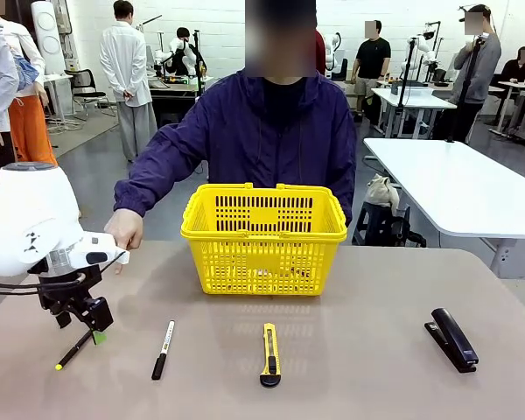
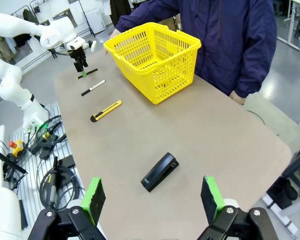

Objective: Place the items the person wants into the basket.
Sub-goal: Pick up the item the person points to and place it in the Market Basket.

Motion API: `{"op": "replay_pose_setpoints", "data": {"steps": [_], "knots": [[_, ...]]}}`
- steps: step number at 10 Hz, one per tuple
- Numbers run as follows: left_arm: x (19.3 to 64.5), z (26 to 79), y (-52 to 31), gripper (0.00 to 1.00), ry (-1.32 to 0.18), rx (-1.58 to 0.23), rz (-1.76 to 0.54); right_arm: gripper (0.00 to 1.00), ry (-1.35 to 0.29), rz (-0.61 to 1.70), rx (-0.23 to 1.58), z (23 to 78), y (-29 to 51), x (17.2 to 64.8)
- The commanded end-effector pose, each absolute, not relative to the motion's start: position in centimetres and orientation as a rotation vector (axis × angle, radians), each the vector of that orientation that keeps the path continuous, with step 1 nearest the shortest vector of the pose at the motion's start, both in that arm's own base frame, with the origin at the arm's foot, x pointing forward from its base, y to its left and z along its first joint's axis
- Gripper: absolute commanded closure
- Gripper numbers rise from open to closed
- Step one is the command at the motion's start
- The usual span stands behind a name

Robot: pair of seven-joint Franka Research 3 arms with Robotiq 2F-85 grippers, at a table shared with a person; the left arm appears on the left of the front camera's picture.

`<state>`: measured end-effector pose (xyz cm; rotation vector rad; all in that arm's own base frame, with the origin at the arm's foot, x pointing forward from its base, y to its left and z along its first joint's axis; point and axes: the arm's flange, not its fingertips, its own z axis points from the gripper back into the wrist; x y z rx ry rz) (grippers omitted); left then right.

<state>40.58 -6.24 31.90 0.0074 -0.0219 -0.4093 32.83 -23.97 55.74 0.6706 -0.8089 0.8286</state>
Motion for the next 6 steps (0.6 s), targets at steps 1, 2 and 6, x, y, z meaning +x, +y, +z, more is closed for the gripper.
{"op": "replay_pose_setpoints", "data": {"steps": [1,2,6], "knots": [[37.89,30.47,-5.71,0.0,-0.051,0.015,-0.377,0.0,-0.843,0.84,0.682,55.71,-24.02,33.08],[37.63,30.2,-5.77,0.0,-0.056,0.018,-0.374,0.0,-0.843,0.84,0.682,55.71,-24.02,33.08],[37.74,29.65,-5.72,0.53,-0.058,0.033,-0.394,0.0,-0.843,0.84,0.682,55.71,-24.02,33.08]]}}
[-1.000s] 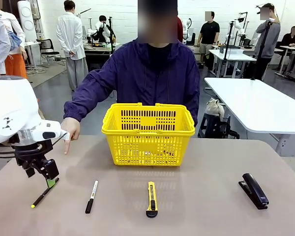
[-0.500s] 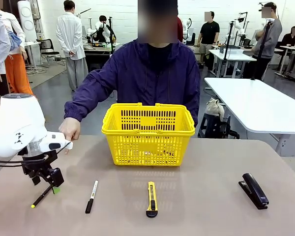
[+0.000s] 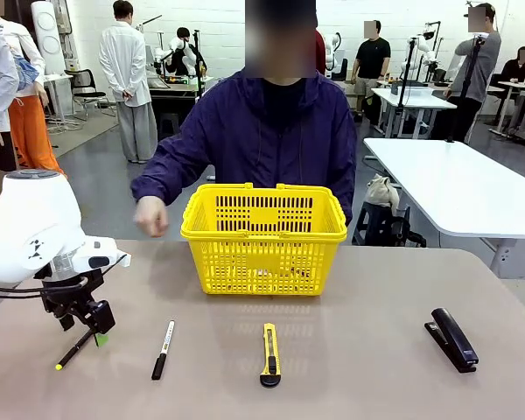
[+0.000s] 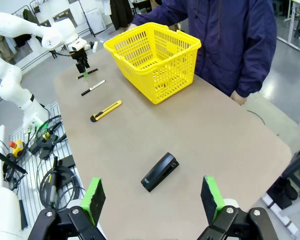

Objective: Place the items the person wants into the basket.
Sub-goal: Pick up the item the person points to and place it in the Market Basket.

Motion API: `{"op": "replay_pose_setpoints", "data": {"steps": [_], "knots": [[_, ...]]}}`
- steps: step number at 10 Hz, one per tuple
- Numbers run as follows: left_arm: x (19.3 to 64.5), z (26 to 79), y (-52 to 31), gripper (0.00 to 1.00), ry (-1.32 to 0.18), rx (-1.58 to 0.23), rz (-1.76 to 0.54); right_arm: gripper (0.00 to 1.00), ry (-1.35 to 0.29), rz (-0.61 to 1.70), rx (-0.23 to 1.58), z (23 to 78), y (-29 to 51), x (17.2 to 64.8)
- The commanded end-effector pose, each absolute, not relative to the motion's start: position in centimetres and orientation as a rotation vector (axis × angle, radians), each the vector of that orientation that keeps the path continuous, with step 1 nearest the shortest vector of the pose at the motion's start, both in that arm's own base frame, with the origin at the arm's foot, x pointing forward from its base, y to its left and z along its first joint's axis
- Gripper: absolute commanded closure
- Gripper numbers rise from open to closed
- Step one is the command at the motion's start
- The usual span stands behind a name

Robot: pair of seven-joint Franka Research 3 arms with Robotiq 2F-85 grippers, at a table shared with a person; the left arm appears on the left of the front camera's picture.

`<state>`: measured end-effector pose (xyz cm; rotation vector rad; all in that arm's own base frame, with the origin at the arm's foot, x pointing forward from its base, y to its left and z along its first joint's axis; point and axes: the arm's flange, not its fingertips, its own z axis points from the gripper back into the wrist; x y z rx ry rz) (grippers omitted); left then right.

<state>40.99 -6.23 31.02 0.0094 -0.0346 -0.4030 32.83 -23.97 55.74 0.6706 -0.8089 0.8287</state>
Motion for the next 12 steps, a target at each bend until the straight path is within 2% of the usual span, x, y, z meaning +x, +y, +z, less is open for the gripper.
{"op": "replay_pose_setpoints", "data": {"steps": [1,2,4,5,7,12], "knots": [[37.8,29.7,-5.6,0.55,-0.056,0.033,-0.398,0.0,-0.843,0.84,0.682,55.7,-24.0,33.1],[37.8,29.7,-5.6,1.0,-0.057,0.034,-0.4,0.0,-0.843,0.84,0.682,55.7,-24.0,33.1],[37.7,29.6,-5.6,1.0,-0.058,0.029,-0.403,0.0,-0.843,0.84,0.682,55.7,-24.0,33.1],[37.8,29.6,-5.6,0.81,-0.053,0.028,-0.409,0.0,-0.843,0.84,0.682,55.7,-24.0,33.1],[37.6,29.6,-5.7,1.0,-0.045,0.02,-0.413,0.0,-0.843,0.84,0.682,55.7,-24.0,33.1],[37.2,31.0,-5.8,1.0,-0.054,0.03,-0.443,0.0,-0.843,0.84,0.682,55.7,-24.0,33.1]]}}
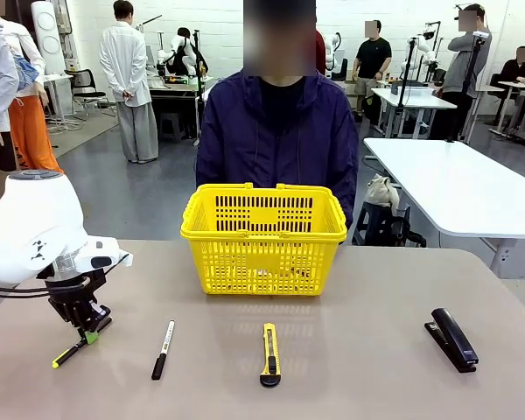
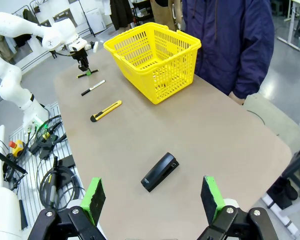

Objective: Place the items the person wants into the basket.
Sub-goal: Pick up the item the person points to and place it in the Market Basket.

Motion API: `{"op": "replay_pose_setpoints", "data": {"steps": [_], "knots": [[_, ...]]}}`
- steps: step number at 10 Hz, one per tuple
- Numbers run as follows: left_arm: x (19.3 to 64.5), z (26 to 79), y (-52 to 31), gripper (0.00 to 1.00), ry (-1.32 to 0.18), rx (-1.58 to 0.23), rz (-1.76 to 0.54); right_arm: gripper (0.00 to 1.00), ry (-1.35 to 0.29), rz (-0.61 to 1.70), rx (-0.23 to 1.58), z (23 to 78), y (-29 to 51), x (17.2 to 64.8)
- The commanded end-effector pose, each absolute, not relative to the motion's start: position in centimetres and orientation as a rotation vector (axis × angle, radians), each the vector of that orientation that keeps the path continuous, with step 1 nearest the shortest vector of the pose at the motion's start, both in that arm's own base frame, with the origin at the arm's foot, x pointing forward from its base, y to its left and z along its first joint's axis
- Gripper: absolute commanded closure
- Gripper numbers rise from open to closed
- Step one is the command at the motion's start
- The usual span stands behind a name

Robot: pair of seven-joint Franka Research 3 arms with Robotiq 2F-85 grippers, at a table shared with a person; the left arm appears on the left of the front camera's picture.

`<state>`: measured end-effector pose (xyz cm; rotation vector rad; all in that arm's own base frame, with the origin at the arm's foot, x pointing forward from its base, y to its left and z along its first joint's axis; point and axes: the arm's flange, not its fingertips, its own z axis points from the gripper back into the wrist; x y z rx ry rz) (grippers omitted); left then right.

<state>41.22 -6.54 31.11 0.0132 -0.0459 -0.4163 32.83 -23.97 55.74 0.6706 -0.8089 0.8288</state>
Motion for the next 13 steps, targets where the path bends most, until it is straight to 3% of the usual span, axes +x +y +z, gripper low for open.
{"op": "replay_pose_setpoints", "data": {"steps": [1,4,6,10,11,13], "knots": [[36.5,34.0,-5.8,1.0,-0.083,0.029,-0.443,0.0,-0.843,0.84,0.682,55.7,-24.0,33.1],[31.2,48.0,-5.9,1.0,-0.234,0.094,-0.501,0.0,-0.843,0.84,0.682,55.7,-24.0,33.1],[29.3,54.2,-6.7,1.0,-0.231,0.114,-0.522,0.0,-0.843,0.84,0.682,55.7,-24.0,33.1],[30.1,55.8,-6.9,1.0,-0.202,0.077,-0.483,0.0,-0.843,0.84,0.682,55.7,-24.0,33.1],[28.0,56.7,-6.9,1.0,-0.234,0.099,-0.515,0.0,-0.843,0.84,0.682,55.7,-24.0,33.1],[28.0,56.7,-6.9,1.0,-0.234,0.099,-0.515,0.0,-0.843,0.84,0.682,55.7,-24.0,33.1]]}}
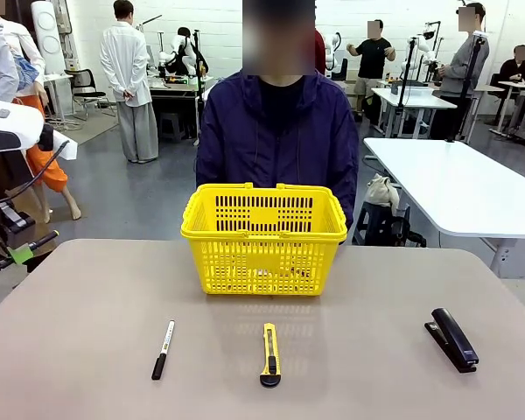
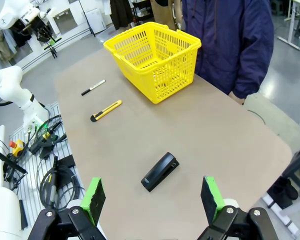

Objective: Place the items the person wants into the basket.
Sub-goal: Pick up the item the person points to and place it in the Market Basket.

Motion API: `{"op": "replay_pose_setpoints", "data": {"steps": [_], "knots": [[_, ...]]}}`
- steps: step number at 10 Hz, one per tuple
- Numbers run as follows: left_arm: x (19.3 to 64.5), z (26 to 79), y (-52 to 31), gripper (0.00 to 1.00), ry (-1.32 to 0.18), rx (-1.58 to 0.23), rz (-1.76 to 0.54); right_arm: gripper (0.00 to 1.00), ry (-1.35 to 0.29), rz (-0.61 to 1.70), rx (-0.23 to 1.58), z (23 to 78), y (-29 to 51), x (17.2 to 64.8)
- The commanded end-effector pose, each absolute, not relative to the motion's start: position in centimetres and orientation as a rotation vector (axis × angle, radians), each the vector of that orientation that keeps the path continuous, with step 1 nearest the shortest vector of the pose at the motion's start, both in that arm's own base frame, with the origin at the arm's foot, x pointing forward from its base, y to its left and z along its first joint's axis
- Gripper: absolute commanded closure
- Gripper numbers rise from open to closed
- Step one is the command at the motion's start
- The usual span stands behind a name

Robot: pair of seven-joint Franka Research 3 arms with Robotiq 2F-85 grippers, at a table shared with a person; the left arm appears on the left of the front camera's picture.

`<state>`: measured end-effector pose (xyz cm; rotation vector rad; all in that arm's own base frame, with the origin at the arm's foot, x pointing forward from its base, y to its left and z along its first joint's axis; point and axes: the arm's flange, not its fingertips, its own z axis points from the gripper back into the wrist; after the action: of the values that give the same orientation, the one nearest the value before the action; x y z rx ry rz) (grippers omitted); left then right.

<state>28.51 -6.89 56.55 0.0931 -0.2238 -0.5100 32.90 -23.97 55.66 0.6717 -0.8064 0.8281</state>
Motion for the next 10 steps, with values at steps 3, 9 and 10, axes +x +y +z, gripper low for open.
{"op": "replay_pose_setpoints", "data": {"steps": [3,9,10], "knots": [[28.0,56.7,-6.9,1.0,-0.234,0.099,-0.515,0.0,-0.843,0.84,0.682,55.7,-24.0,33.1],[33.7,63.1,-17.5,0.89,-0.255,0.29,-0.824,0.0,-0.843,0.84,0.682,55.7,-24.0,33.1],[36.4,65.0,-20.3,0.89,-0.27,0.322,-0.95,0.0,-0.843,0.84,0.682,55.7,-24.0,33.1]]}}
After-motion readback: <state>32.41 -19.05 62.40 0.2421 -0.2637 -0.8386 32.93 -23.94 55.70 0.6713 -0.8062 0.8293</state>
